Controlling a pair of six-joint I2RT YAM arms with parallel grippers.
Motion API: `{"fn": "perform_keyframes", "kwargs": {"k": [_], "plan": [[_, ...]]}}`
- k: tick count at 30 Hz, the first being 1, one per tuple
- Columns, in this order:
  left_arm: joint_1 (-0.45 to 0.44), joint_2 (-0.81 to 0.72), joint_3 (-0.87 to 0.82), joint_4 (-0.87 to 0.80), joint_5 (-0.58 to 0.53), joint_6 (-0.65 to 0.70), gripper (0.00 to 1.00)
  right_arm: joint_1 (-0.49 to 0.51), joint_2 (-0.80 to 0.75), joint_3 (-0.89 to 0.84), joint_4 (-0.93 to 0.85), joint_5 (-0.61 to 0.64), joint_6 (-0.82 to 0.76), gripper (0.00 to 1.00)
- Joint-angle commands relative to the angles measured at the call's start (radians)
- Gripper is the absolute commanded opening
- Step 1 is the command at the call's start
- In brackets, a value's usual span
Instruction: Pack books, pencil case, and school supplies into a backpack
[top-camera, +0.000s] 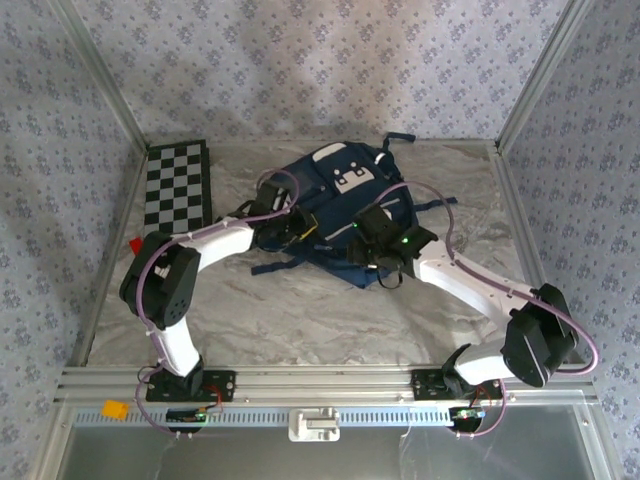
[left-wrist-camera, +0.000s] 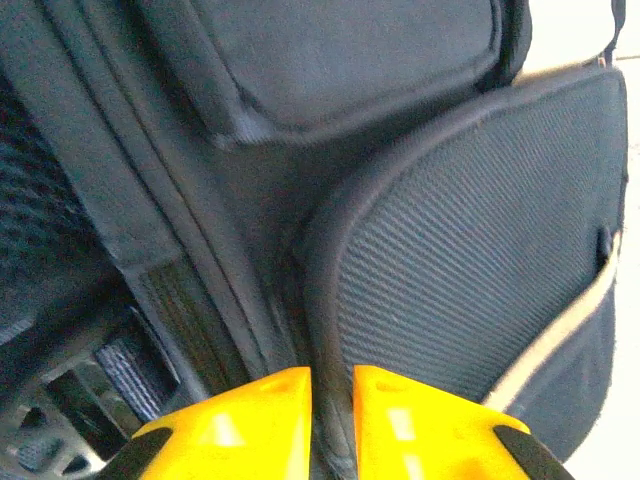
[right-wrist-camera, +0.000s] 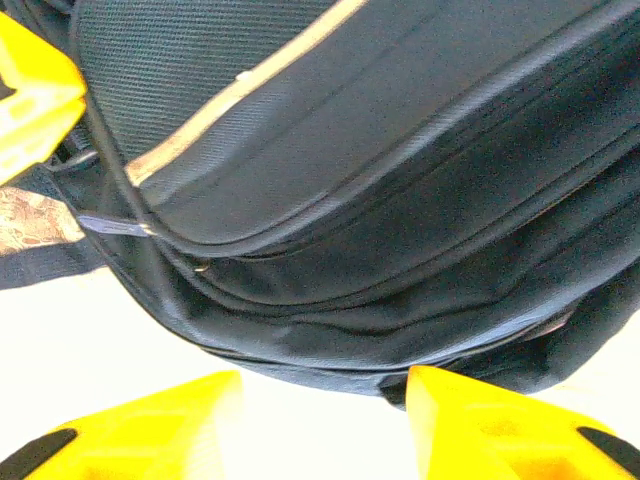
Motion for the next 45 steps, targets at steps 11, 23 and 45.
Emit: {"fn": "perform_keyframes", "kwargs": {"k": [11, 23, 45], "plan": [[-0.028, -0.055, -0.005, 0.044, 0.021, -0.122, 0.18, 0.115, 0.14, 0.06, 0.108, 0.131, 0.364, 0.48], [0.095, -0.098, -0.056, -0.032, 0.058, 0.015, 0.31, 0.204, 0.325, 0.247, -0.027, 0.235, 0.554, 0.42], [0.099, 0.032, -0.109, 0.055, 0.046, -0.005, 0.3, 0.142, 0.567, 0.399, -0.04, 0.205, 0.605, 0.39]]}}
